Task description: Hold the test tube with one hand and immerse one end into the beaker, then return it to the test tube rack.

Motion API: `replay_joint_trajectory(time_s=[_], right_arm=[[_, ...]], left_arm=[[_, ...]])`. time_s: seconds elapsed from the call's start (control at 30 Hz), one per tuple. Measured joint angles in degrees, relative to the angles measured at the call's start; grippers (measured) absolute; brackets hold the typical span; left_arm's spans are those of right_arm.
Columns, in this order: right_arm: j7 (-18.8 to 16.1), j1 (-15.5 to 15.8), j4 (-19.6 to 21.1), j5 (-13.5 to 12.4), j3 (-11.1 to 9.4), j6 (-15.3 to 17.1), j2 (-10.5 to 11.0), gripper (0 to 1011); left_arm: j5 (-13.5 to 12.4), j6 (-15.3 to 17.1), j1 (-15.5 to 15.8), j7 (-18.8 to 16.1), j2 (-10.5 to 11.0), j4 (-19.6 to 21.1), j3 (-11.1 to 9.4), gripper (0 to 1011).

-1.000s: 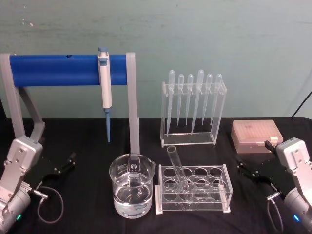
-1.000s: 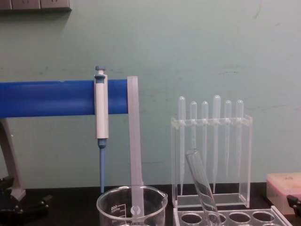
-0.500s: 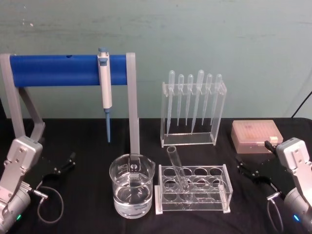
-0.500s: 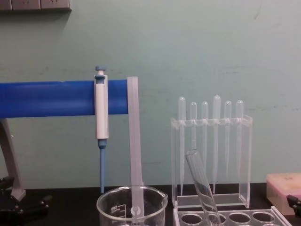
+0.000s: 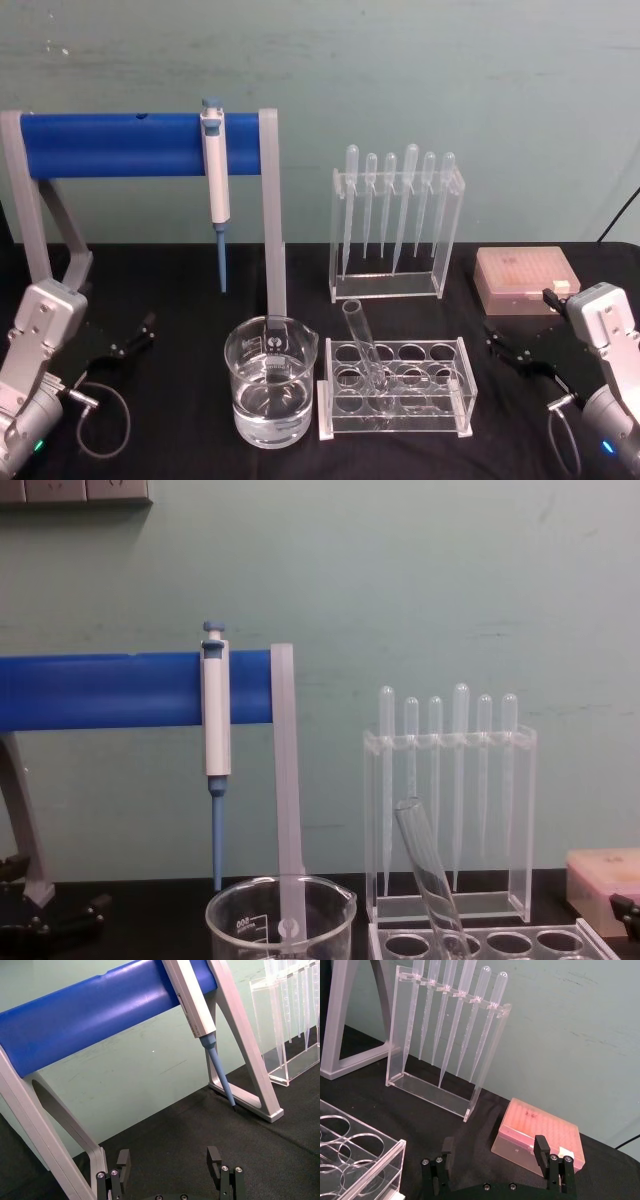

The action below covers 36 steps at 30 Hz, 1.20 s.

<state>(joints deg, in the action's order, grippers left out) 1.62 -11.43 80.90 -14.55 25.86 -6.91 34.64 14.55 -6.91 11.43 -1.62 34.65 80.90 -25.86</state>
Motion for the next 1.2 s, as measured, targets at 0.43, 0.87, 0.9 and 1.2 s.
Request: replay_joint_trajectory(time_s=[0.43,0.87,0.9,1.2], right_arm=[[0.24,3.00,3.13,0.03,-1.62,-0.23,1.13,1000],[-8.61,13.75,21.56,-5.45,-6.16,3.81,11.46,1000],[-9.92,13.46,21.80,-6.19,-6.05,4.31,11.55,1000],[-20.24,4.28,20.22,-7.89,-1.43,10.50,7.26,1000]], left_arm=[[0.00,0.00,0.00,0.00,0.00,0.00,0.00,1000],[0.00,0.00,0.00,0.00,0.00,0.00,0.00,1000],[0.00,0.00,0.00,0.00,0.00,0.00,0.00,1000],[0.00,0.00,0.00,0.00,0.00,0.00,0.00,1000]])
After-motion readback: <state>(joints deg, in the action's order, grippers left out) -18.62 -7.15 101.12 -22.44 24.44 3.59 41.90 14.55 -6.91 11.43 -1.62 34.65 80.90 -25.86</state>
